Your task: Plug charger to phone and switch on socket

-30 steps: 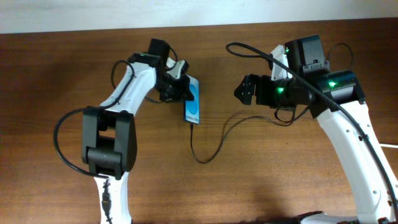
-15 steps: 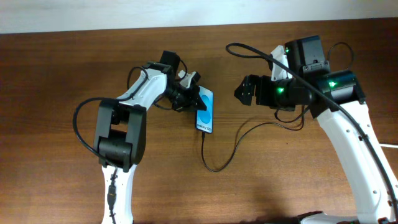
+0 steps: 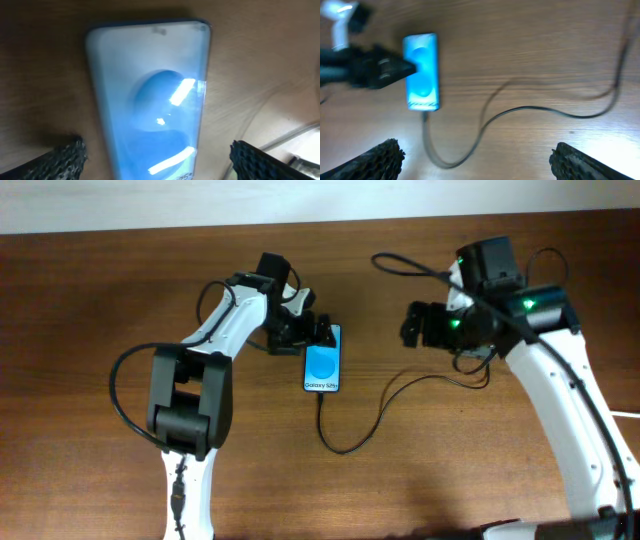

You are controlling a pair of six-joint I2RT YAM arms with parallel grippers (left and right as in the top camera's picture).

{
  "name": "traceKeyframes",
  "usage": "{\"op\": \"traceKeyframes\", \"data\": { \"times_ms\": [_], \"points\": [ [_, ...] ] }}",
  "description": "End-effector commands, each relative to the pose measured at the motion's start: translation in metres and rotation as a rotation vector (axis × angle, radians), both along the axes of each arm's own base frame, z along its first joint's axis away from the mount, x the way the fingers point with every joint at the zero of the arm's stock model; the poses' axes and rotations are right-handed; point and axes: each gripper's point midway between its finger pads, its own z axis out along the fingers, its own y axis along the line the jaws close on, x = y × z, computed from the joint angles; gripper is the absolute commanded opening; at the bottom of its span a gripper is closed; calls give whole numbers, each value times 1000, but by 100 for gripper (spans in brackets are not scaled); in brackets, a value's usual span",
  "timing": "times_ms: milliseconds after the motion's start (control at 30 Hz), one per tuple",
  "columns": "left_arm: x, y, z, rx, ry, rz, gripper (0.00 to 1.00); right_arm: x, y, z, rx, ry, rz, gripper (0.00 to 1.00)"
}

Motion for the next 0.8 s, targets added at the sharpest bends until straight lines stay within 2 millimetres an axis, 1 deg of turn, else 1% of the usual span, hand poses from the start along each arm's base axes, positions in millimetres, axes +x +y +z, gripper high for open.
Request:
{"op": "traceKeyframes", "data": {
  "times_ms": [0,33,100,133,167,200,233,300,333,367,400,433,467,533,567,633,767],
  "points": [
    [18,60,-7,198,-22,83,100,15,-55,-7,-49,2,-153,98],
    [26,69,10,209,-55,105,100,19,-74,-7,-50,-4,-205,98],
    [41,90,54,236,-164,156,100,27,-112,-4,-50,-39,-302,98],
    [46,99,77,250,-221,180,100,29,-123,-2,-50,-53,-332,99],
    [51,110,104,271,-297,210,100,32,-137,-2,-69,-72,-353,98],
    [55,124,134,305,-381,246,100,35,-154,-4,-121,-81,-371,98],
    [55,133,157,330,-440,274,100,37,-168,-8,-159,-76,-401,98],
    [54,146,186,373,-515,311,99,48,-193,-28,-160,-58,-454,98],
    [53,147,190,376,-525,315,99,54,-201,-38,-124,-48,-466,98],
    [53,147,190,376,-525,315,99,58,-211,-52,-80,-17,-484,98],
    [53,147,190,376,-523,315,99,58,-221,-64,-56,26,-494,98],
    [53,147,189,376,-522,315,99,56,-233,-72,-46,73,-517,98],
    [53,147,189,376,-522,315,100,54,-253,-82,-35,132,-557,98],
    [53,147,189,377,-522,315,99,56,-275,-90,-14,177,-566,98],
    [53,147,189,377,-522,315,99,60,-289,-96,-9,191,-587,98],
    [53,147,189,377,-522,315,99,71,-302,-110,-11,178,-604,98],
    [53,147,189,377,-522,315,99,84,-312,-139,-28,176,-606,98]
  ]
}}
